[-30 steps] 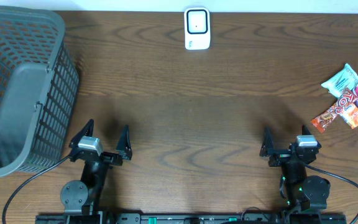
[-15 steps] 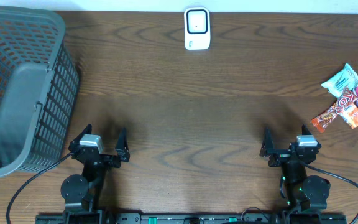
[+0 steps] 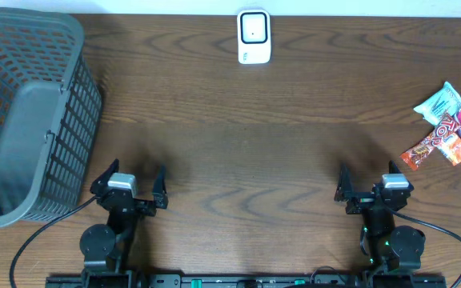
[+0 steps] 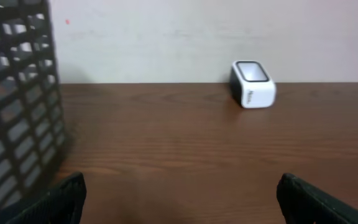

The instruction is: Scan the item barcode

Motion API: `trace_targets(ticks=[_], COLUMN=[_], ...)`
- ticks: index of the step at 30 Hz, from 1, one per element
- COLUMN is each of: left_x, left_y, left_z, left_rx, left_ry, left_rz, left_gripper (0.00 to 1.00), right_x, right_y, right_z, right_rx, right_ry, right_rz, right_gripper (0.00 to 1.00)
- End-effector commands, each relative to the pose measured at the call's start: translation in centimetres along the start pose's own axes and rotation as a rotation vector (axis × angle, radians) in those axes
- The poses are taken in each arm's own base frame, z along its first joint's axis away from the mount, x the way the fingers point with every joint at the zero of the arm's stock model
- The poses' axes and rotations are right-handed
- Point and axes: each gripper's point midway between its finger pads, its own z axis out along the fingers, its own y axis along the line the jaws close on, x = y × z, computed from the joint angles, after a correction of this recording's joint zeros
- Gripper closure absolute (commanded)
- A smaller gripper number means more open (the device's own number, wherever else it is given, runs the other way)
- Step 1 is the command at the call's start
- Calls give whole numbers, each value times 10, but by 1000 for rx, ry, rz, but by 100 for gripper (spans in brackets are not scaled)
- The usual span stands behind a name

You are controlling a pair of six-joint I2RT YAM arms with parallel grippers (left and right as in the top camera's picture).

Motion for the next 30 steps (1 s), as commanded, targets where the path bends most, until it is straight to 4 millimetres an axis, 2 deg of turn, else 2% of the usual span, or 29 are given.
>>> trace_targets(ticks=[1, 10, 30], left_x=[18, 19, 17], left_y=[14, 29, 27], left_z=[0, -2, -1], left_rx=[-82, -168, -155], left_ry=[53, 60, 51], left_rz=[26, 30, 26], left_gripper=[2, 2, 2], right_x=[0, 0, 0], right_y=[3, 2, 3], right_z=[0, 0, 0], right_rx=[-11, -11, -11], right_ry=[-2, -2, -2], right_rz=[-12, -12, -12], right_gripper=[1, 1, 1])
